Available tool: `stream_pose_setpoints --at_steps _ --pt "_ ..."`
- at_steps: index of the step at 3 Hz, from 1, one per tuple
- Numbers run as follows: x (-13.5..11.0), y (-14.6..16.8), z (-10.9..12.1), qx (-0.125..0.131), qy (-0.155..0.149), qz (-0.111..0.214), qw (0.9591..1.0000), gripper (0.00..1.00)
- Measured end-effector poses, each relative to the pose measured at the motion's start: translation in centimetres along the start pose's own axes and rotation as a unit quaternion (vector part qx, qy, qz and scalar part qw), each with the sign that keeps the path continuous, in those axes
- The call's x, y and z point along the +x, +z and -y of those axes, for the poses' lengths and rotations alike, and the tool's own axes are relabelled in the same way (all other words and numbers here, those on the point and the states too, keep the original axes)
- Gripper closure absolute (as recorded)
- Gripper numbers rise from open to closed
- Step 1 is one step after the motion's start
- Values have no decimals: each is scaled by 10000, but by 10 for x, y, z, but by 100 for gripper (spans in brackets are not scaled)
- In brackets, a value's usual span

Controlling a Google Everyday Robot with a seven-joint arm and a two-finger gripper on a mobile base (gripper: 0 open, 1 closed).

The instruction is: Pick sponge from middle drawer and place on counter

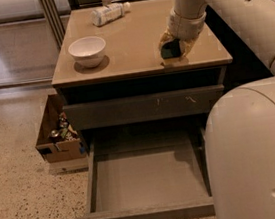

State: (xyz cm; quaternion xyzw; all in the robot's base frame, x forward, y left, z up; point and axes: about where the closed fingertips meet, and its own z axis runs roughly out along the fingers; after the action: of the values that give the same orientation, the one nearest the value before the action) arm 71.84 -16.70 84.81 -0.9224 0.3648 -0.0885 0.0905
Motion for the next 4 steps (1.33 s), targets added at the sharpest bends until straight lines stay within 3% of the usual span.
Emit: stream_pose_setpoints --at_steps 2,3,4 --pt "42 10 1 821 -163 278 9961 100" --pt "58 21 4 1046 -263 338 9936 100" --pt "66 42 7 1084 -363 397 9926 100"
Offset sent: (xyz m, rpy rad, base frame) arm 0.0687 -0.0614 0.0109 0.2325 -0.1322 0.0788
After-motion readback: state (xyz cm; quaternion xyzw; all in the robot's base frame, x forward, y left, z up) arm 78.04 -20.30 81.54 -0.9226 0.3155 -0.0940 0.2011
